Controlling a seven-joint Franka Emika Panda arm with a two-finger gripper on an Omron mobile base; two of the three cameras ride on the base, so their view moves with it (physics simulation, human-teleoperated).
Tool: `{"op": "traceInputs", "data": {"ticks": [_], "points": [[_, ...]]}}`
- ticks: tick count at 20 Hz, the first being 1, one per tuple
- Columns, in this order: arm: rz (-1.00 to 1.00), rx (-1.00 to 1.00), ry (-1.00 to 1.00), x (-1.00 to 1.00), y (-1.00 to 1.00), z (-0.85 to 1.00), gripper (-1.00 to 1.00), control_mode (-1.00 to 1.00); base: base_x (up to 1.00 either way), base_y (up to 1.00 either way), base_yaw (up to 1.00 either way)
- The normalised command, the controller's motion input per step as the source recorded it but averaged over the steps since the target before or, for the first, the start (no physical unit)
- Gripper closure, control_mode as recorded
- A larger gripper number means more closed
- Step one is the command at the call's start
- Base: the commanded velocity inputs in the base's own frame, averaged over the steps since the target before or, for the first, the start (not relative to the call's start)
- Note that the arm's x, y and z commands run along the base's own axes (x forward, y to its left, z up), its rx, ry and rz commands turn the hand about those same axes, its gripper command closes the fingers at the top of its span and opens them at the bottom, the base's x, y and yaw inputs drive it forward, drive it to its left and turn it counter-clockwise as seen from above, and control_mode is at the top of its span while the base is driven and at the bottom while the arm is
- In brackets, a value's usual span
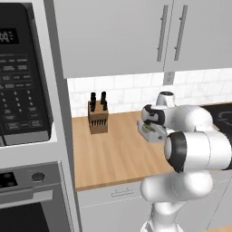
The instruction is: Take the meat container that has the chicken drumstick and place it on the second highest rack of the freezer. Then take the vegetable container that has the corn and lime and place it on the highest rack of the freezer.
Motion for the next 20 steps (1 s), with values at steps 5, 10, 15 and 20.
{"op": "traceInputs", "data": {"ticks": [5, 10, 15, 20], "points": [[-0.02, 0.00, 0.00, -0.51, 0.01, 0.64, 1.00, -1.00, 0.00, 0.00, 0.00], [-0.01, 0.00, -0.01, -0.61, 0.07, 0.53, 1.00, -1.00, 0.00, 0.00, 0.00], [-0.04, -0.01, -0.07, -0.60, 0.34, 0.48, 1.00, -1.00, 0.00, 0.00, 0.00], [-0.08, -0.09, -0.16, -0.62, 0.67, 0.39, 1.00, -1.00, 0.00, 0.00, 0.00]]}}
